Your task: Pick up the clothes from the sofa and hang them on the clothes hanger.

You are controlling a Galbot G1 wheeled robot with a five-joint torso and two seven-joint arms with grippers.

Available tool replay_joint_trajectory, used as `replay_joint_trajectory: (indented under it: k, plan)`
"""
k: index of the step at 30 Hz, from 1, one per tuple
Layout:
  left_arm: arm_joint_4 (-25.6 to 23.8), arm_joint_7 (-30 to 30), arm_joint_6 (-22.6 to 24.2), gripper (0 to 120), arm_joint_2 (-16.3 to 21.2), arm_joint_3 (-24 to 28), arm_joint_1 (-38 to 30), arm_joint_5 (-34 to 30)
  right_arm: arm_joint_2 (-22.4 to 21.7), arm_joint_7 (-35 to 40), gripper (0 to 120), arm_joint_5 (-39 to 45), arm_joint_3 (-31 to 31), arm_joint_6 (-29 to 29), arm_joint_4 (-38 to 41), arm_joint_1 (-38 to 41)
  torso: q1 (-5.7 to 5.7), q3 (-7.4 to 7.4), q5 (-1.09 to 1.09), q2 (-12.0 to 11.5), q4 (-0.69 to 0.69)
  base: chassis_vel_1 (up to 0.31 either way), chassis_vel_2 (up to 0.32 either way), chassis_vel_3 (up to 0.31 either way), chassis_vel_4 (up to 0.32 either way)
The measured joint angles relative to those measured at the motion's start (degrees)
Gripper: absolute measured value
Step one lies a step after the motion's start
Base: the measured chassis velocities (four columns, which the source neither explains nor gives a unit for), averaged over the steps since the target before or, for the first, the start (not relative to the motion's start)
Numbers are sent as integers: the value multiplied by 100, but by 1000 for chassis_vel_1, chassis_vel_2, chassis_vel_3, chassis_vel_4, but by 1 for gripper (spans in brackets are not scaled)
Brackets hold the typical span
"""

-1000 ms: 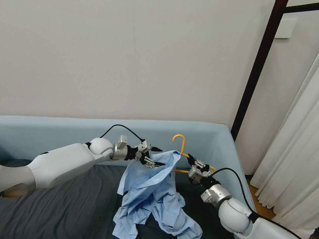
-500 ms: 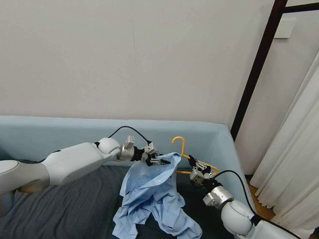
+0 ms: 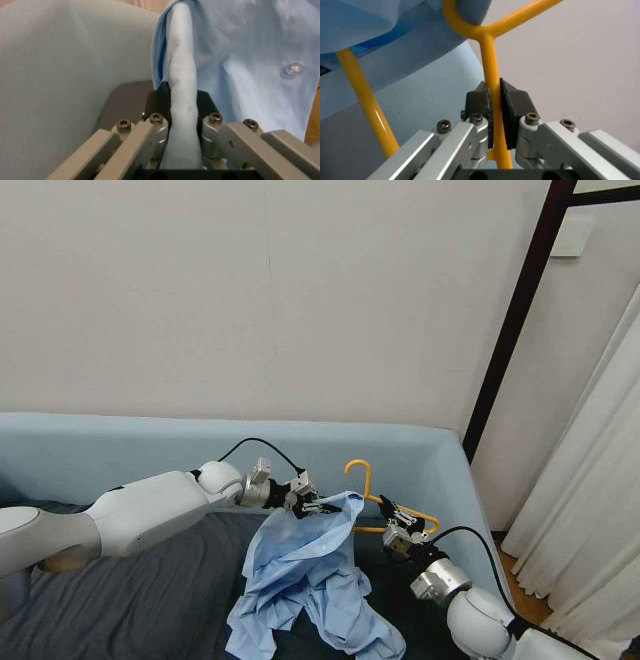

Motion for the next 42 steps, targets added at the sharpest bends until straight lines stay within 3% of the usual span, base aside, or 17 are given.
replay_joint_trajectory:
  k: [6,8,10,22,26,32,37,42]
  plan:
    - [-16,21,-8,6,26,28,-26,13,-73,-180,15,16,85,209,125,-91,0,0,0,0,1,0,0,0,0]
    - [-83,-18,-42,3,51,36,41,37,-141,-210,36,6,275,398,213,-359,0,0,-1,0,-1,0,0,0,0]
    - [-111,-45,-53,2,73,36,45,49,-162,-215,45,10,339,417,277,-434,0,0,0,0,-1,0,0,0,0]
    - [-36,-288,-149,1,299,-260,242,286,-292,-195,84,639,979,481,991,-1197,0,0,-1,0,1,0,0,0,0]
    - [-33,-385,-172,1,399,-629,529,390,-314,-159,99,1423,1239,468,1433,-1923,0,0,-1,0,-2,0,0,0,0]
    - [-105,-378,-233,1,581,-888,768,496,-187,-151,100,2569,1142,95,1497,-2313,0,0,0,0,-1,0,0,0,0]
    - [-507,-337,-293,1,1033,-1214,1085,635,127,171,100,3849,981,-605,1252,-2327,0,0,-1,0,0,0,0,0,0]
    - [-806,-369,-373,1,1413,-1702,1602,860,345,259,100,4220,874,-818,1200,-2338,-1,-1,-3,0,1,0,0,0,0]
